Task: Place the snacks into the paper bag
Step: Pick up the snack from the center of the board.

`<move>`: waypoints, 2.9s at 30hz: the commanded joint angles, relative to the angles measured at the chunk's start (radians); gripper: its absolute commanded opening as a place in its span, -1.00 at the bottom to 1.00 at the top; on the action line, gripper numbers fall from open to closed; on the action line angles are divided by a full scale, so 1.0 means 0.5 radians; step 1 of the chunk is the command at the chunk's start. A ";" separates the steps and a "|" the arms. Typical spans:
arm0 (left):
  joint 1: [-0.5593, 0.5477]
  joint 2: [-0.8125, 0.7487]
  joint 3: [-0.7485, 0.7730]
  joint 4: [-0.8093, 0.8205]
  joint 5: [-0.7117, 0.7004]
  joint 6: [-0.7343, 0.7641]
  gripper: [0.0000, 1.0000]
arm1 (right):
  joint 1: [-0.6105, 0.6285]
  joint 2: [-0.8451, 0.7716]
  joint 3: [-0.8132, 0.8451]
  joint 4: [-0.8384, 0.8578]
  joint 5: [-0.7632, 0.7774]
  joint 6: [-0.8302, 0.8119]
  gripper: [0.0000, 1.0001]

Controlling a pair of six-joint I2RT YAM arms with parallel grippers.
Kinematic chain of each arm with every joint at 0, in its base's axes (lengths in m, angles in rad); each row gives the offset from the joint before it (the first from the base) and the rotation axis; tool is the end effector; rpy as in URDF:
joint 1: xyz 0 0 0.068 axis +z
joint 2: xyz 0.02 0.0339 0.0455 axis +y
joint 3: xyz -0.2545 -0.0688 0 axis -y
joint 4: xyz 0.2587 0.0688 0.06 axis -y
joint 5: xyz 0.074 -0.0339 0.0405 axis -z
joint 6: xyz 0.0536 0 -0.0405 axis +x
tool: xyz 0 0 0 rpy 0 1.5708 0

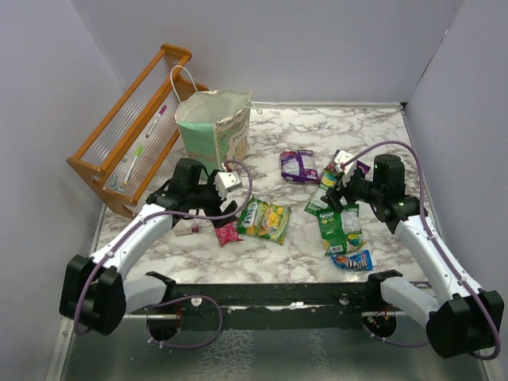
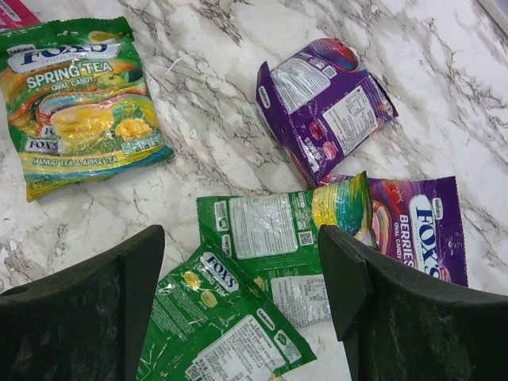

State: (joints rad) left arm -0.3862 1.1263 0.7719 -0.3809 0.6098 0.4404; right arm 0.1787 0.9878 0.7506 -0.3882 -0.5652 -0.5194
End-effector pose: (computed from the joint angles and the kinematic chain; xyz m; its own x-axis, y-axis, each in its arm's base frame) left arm 0.2307 -0.1269 0.2306 -0.2627 0.4841 -0.8346 0.9001 0.4345 -0.0314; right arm 0.2332 0.0713 0.2537 -0.2135 -0.4645 -0.8594 -0.7872 0.6028 -0.1302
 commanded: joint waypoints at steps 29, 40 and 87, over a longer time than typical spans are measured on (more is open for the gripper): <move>-0.248 1.006 0.106 0.402 0.066 0.026 0.42 | -0.014 0.083 -0.023 0.075 0.025 0.028 0.58; -0.325 1.031 0.094 0.468 -0.030 -0.105 -0.19 | -0.014 0.090 -0.026 0.078 0.041 0.023 0.58; -0.613 0.497 0.541 -0.221 0.245 0.720 -1.00 | 0.215 0.692 0.038 0.373 -1.146 0.070 0.56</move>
State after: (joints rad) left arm -0.6838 1.3769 1.0283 -0.5182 0.6846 0.8234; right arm 0.2531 1.2900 0.7475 -0.2890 -1.0599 -0.5148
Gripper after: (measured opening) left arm 0.012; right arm 0.782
